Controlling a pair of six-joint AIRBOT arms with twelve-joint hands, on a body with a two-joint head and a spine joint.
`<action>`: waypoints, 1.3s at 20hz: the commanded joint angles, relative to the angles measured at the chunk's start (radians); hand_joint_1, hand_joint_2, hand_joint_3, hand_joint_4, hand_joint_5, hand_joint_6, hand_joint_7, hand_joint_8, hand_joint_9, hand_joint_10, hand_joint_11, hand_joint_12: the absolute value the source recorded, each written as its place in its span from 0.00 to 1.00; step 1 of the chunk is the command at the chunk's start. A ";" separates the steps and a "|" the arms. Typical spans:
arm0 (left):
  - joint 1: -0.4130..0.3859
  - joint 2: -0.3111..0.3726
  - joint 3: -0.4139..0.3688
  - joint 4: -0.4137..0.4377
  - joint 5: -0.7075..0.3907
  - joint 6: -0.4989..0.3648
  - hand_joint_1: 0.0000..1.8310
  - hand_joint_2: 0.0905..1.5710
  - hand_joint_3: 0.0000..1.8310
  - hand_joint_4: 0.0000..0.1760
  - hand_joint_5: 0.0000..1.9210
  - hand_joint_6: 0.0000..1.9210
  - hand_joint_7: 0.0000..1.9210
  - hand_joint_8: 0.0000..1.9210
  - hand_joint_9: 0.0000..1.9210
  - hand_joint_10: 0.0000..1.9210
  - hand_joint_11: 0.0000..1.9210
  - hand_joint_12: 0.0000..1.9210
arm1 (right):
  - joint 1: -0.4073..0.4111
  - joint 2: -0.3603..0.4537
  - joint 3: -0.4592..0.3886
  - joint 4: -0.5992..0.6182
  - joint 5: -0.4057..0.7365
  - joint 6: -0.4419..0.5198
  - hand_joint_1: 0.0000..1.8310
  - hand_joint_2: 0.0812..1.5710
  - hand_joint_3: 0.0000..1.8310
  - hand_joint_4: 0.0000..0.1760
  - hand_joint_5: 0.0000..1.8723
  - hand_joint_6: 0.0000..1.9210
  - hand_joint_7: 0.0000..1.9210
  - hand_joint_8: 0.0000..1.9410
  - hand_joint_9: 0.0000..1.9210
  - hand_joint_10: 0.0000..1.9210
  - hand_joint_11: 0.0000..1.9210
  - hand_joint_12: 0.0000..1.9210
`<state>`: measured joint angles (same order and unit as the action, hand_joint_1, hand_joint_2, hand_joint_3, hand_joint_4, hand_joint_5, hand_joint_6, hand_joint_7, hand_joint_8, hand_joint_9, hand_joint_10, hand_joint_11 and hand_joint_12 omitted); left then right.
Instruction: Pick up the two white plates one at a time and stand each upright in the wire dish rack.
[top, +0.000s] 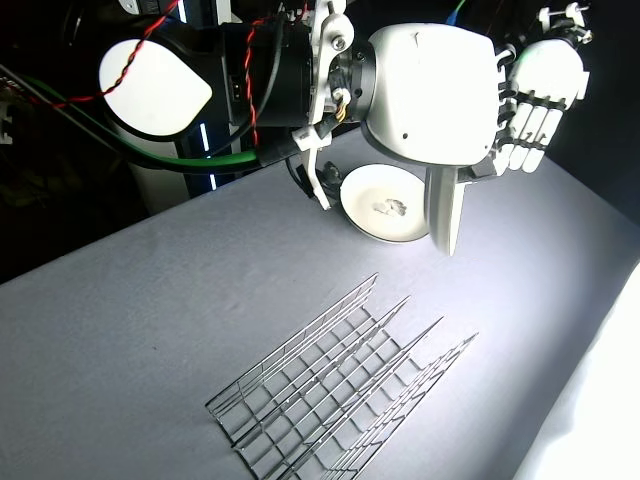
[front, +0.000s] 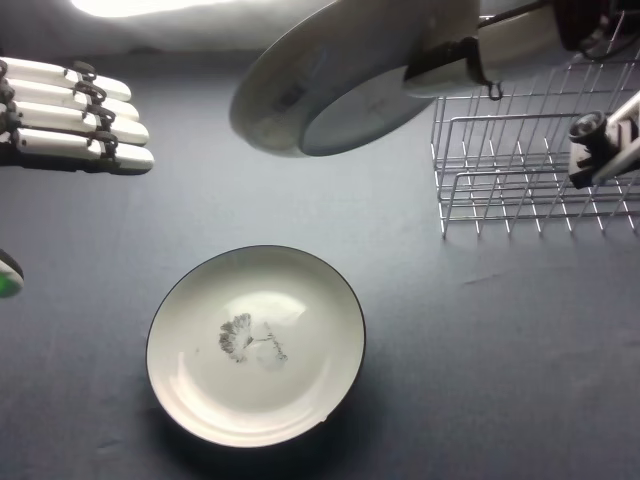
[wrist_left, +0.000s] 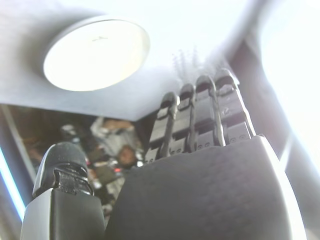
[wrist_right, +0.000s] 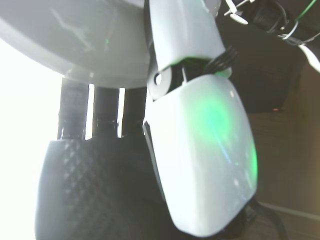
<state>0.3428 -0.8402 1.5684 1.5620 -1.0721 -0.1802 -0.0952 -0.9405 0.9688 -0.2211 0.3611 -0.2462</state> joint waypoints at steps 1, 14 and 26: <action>-0.001 0.005 0.011 -0.084 -0.026 0.004 0.00 0.69 0.00 0.00 0.00 0.00 0.00 0.00 0.00 0.00 0.00 0.00 | 0.011 0.011 -0.002 0.045 0.132 0.014 0.81 0.69 0.00 0.00 0.44 0.60 0.52 0.44 0.49 0.51 0.43 0.81; 0.020 -0.025 -0.023 -0.118 -0.036 0.039 0.00 0.69 0.00 0.00 0.00 0.00 0.00 0.00 0.00 0.00 0.00 0.00 | -0.014 0.090 0.004 0.229 0.090 0.009 0.81 0.69 0.00 0.00 0.47 0.54 0.50 0.47 0.48 0.53 0.42 0.81; 0.042 -0.029 -0.039 -0.114 -0.032 0.040 0.00 0.70 0.00 0.00 0.00 0.00 0.00 0.00 0.00 0.00 0.00 0.00 | -0.057 0.151 0.074 0.245 0.076 0.001 0.75 0.71 0.00 0.00 0.46 0.60 0.49 0.52 0.47 0.61 0.41 0.56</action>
<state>0.3916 -0.8707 1.5257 1.5295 -1.0721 -0.1394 -0.1631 -0.7998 1.0401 0.0044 0.2932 -0.2577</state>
